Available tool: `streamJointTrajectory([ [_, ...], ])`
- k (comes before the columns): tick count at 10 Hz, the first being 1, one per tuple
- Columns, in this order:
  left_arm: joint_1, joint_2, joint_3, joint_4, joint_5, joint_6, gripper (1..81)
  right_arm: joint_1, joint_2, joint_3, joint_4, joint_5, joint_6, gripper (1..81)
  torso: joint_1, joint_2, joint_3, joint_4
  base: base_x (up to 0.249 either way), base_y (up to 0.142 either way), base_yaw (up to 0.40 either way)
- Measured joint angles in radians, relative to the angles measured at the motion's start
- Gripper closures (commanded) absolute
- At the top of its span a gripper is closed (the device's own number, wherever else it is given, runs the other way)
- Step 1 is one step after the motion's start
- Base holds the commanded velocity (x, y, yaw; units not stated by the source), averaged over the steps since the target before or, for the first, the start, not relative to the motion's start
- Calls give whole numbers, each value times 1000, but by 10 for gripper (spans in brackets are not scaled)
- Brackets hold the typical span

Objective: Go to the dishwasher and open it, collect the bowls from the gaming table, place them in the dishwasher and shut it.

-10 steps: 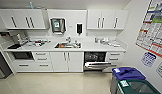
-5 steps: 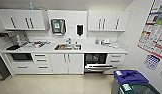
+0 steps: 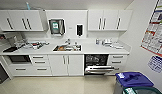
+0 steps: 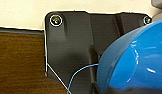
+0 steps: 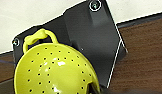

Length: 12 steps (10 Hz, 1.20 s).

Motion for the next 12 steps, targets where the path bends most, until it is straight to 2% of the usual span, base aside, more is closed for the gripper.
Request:
streamJointTrajectory([
  [12,-9,-7,-2,0,-1,-2,811,9,6,3,0,3,0,811,1,1,0,0,145,0,0],
])
